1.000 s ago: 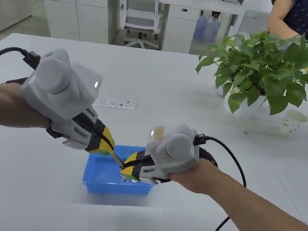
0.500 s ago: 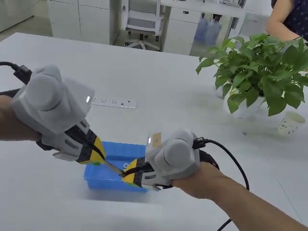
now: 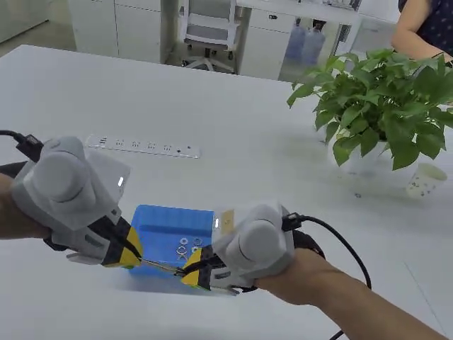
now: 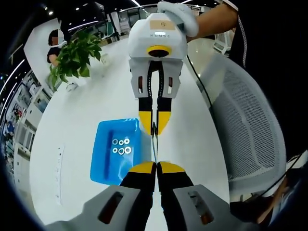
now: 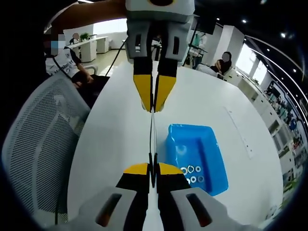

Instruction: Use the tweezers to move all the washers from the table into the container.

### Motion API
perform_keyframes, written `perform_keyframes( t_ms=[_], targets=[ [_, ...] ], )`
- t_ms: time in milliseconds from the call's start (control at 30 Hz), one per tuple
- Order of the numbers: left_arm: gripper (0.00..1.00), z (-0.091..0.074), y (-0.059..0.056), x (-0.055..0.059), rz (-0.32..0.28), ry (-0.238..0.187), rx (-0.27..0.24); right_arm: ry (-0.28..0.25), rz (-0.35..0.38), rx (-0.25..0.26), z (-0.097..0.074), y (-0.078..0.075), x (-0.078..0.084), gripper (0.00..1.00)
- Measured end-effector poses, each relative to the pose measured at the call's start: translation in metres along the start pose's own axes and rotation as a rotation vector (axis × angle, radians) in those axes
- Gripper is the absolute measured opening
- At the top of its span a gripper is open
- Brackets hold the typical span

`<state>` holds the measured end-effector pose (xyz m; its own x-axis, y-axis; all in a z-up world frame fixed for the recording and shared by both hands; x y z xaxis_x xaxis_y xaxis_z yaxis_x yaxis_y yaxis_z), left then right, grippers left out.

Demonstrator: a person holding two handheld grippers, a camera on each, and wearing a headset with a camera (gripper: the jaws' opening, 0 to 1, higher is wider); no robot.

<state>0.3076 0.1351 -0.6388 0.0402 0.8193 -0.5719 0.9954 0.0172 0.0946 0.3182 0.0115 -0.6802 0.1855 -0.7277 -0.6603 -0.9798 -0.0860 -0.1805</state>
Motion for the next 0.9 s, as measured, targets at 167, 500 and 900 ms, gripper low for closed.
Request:
perform_keyframes(
  t_ms=[167, 500, 900],
  targets=[
    [0.06, 0.011, -0.007, 0.01, -0.013, 0.018, 0.01, 0.016, -0.009, -0.018, 0.006, 0.007, 0.004, 0.05],
    [0.06, 0.034, -0.019, 0.025, -0.037, 0.05, 0.031, 0.047, -0.027, -0.035, 0.019, 0.023, 0.015, 0.06],
    [0.06, 0.061, -0.029, 0.041, -0.071, 0.061, 0.037, 0.086, -0.013, -0.047, 0.035, 0.037, 0.032, 0.06]
  ],
)
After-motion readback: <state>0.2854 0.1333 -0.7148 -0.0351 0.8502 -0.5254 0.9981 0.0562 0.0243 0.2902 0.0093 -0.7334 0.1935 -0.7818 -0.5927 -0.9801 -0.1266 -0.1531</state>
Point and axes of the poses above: the centre of the closed fingertips' face, and the gripper's own axes: z roughly forward along the fingers, y roughly to its left, x roughly out of its underside, the point moved 7 cm from there along -z, roughly backward along the fingers, and after that the axes turned 1 degree about -z, right-handed, at the moved point
